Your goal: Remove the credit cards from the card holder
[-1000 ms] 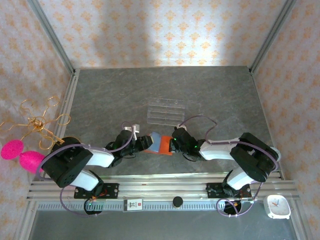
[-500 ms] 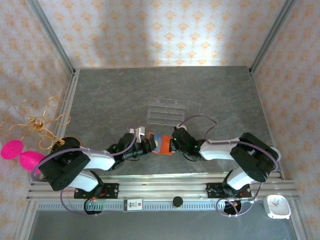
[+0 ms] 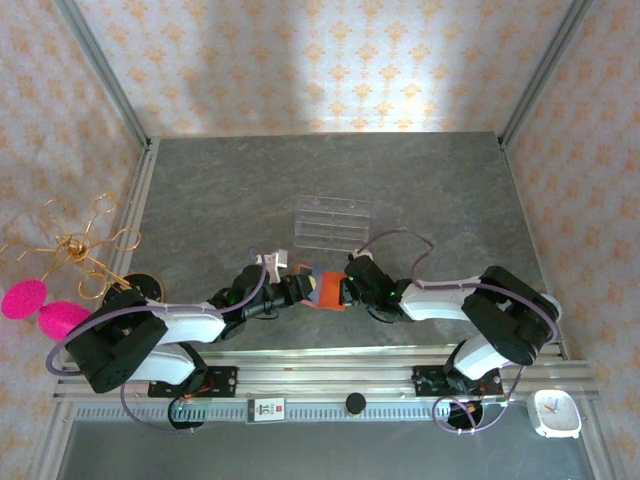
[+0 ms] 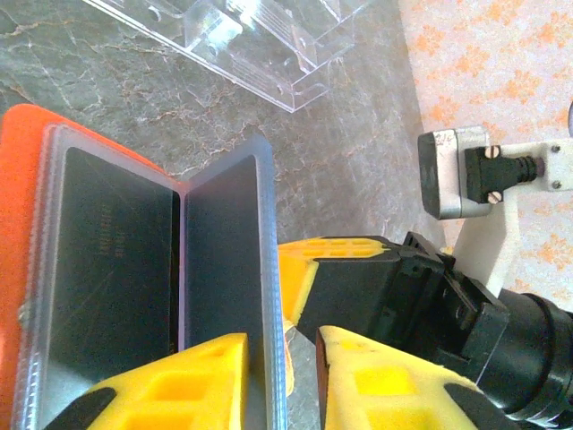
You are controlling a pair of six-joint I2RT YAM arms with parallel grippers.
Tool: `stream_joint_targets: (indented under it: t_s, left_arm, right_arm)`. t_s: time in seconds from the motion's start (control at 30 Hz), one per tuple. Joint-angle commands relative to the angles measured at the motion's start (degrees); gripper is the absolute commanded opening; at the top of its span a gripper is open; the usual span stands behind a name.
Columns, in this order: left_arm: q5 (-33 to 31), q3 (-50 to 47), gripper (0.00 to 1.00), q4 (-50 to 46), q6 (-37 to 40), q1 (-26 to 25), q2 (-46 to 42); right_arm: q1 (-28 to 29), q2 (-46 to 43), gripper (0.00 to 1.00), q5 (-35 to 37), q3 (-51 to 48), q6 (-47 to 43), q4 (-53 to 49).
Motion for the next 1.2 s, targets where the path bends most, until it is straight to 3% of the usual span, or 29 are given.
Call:
stream_joint_targets:
  t_s: [0.0, 0.1, 0.2, 0.37, 0.7, 1.0, 1.03, 1.1, 1.17]
  left_arm:
    - [-1.8, 2.1, 0.19, -2.7, 1.6, -0.3, -0.9]
    - [-1.3, 2.5, 0.15, -2.7, 1.8, -0.3, 0.4]
    - [-0.3, 2.5, 0.0, -0.8, 0.8, -0.3, 1.6]
    - [1.3, 2.4, 0.0, 2.2, -1.5, -1.0, 1.5]
    - [-2.2, 2.8, 0.0, -4.2, -2.3, -2.4, 0.4]
    - [-4.0, 2.1, 0.0, -6.1, -2.7, -2.3, -0.4]
    - [-4.4, 2.0, 0.03, -6.7, -2.5, -2.2, -0.9]
    - [-5.8, 1.7, 0.22, -8.5, -1.9, -2.0, -3.0]
    - [-7.3, 2.0, 0.33, -11.5, -0.3, -1.8, -5.6]
  right_arm:
    - [-0.1, -0.7, 0.0, 0.2, -1.5, -1.0, -4.7]
    - [-0.1, -0.8, 0.0, 0.2, -1.3, -1.1, -4.8]
    - [-0.1, -1.1, 0.0, -0.1, -1.2, -1.4, -4.4]
    - [-0.5, -1.1, 0.0, -1.6, -0.3, -3.3, -2.8]
    - [-0.8, -0.8, 0.14, 3.7, 2.2, -1.6, -7.5]
    - [-0.8, -1.7, 0.16, 1.9, 0.9, -1.5, -5.9]
    - [-0.8, -1.9, 0.13, 1.3, 1.0, -1.9, -5.5]
    - [-0.8, -1.6, 0.05, 0.1, 1.6, -2.5, -5.4]
    - [-0.8, -0.9, 0.0, -0.6, 2.2, -2.9, -5.4]
